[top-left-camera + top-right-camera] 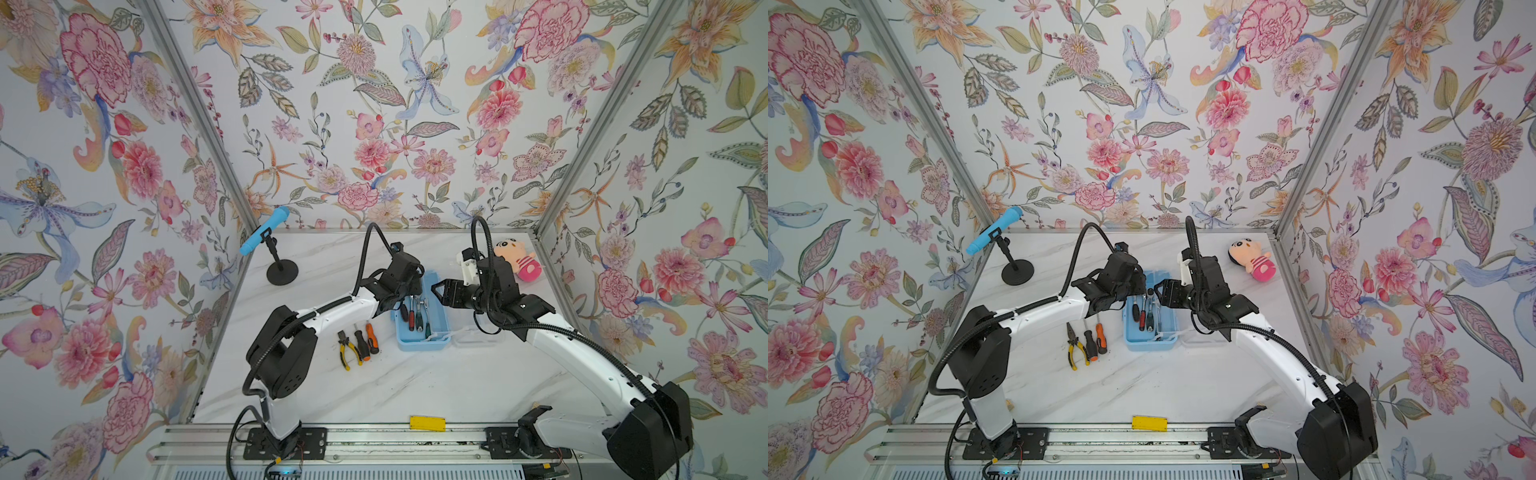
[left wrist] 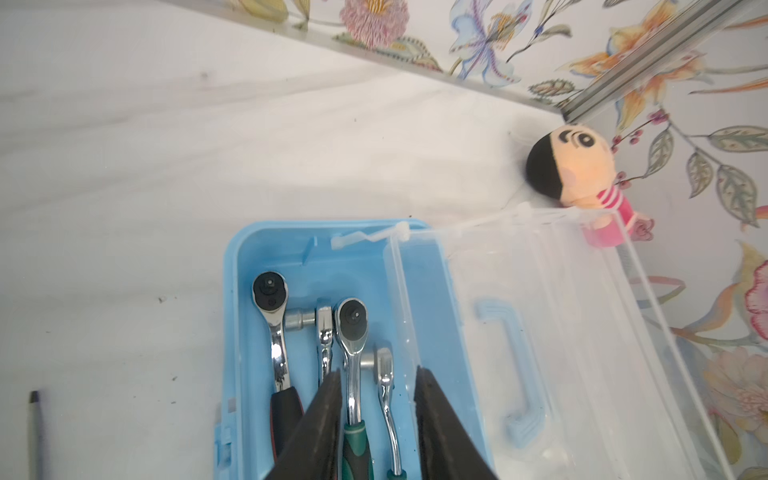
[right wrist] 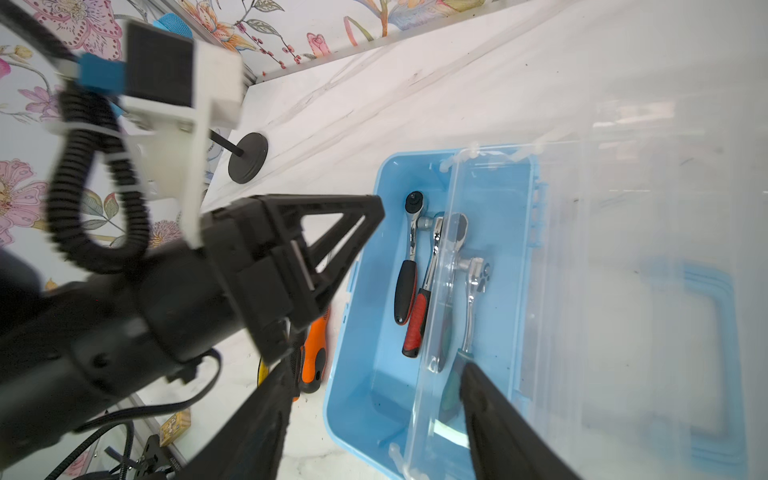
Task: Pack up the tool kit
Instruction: 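Open the left gripper and lift it away from the box, then reach the right gripper across to the yellow pliers while the left draws back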
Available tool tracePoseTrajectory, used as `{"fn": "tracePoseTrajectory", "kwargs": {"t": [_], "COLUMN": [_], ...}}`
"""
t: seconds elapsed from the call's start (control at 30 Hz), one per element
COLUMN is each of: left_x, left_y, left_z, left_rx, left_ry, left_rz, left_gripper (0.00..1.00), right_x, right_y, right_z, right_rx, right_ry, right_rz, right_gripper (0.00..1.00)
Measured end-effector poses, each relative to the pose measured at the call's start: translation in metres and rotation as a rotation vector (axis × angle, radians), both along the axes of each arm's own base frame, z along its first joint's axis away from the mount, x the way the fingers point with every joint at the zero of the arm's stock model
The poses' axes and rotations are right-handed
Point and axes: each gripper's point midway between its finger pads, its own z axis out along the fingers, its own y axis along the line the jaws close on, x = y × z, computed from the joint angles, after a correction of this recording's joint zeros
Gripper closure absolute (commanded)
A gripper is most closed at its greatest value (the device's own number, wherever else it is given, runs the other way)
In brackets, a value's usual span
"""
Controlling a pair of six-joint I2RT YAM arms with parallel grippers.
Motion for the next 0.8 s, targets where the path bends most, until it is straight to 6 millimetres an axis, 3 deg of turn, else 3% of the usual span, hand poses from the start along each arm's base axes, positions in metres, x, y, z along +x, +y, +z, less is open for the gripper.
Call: {"fn": "tracePoseTrajectory", "kwargs": {"t": [0.1,0.2,0.33,0.53,0.8], "left_x": [-0.015,-0.034,-0.063,-0.107,-0.133], "left_y": [0.032,0.067,0.109,0.180,0.210], "left_z": [0.037,0.046,0.020,-0.042,-0.071], "left_rx": [-0.026,-0.026,-0.008,-0.006,0.005], "left_ry": [-0.066,-0.083,-0.036,0.074,0.130], "left_rz": [0.030,0.072,0.122,0.248,0.309], "left_gripper": [0.66,0.66,0.67,0.67,0.71], "right_x": [-0.009,-0.020,-0.032,-0.037,-0.044], "right_y": [0.014,0.033,0.059,0.095,0.147], "right_z": [0.009,0.016,0.008,-0.018,-0.055], "right_rx": [-0.024,-0.047,-0.086,-0.173,-0.260], "right_ry": [-0.023,-0.042,-0.030,0.009,0.049], "right_rz": [0.027,0.069,0.125,0.186,0.284], "right_gripper": [0.37,0.39,0.39,0.35,0.35]}}
